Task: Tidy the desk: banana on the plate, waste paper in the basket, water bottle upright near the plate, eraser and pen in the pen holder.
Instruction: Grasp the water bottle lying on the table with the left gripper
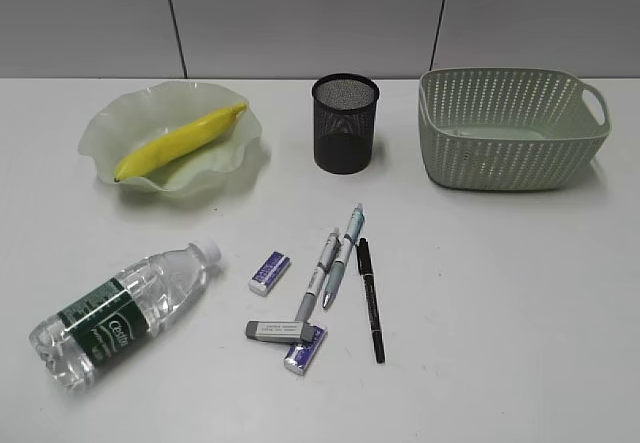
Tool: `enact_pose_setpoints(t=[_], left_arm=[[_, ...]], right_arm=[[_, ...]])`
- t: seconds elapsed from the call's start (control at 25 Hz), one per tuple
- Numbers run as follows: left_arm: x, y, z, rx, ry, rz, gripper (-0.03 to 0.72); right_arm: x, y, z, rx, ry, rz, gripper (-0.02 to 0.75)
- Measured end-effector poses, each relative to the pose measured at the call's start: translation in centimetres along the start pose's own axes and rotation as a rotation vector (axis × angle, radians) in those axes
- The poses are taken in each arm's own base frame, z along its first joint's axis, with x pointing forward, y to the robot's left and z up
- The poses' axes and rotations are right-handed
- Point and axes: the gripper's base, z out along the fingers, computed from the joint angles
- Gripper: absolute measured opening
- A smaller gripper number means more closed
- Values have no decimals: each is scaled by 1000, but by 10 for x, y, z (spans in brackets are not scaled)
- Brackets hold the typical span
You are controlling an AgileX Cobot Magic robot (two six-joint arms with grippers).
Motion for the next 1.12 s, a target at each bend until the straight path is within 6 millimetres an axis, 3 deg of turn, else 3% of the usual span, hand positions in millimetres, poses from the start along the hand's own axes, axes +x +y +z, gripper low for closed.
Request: enact_pose_setpoints(t=[0.2, 0.36, 0.48, 0.64, 0.72, 0.84, 0.92, 1.12], left_arm=[[-18, 0, 15, 29, 42, 29, 342], [-47, -3, 40, 96, -24, 83, 342], [-66, -1, 78, 127, 18, 114, 342], [-75, 4, 157, 202, 301, 155, 359], [-78, 2, 193, 258, 441, 169, 428], [-78, -8, 250, 329, 628, 235, 594], [-77, -21, 279, 348, 699, 308, 649], [-57, -46, 326, 274, 852, 387, 661]], right_arm=[[72, 0, -13, -21, -221, -74, 351], [107, 0, -35, -26, -499, -107, 351], [112, -1, -37, -13, -524, -102, 350], [112, -1, -37, -11, -525, -99, 350], [112, -1, -37, -8, -525, -98, 350], [112, -1, -37, -8, -525, -98, 350], [112, -2, -37, -7, -525, -98, 349], [112, -2, -37, -7, -525, -98, 349]])
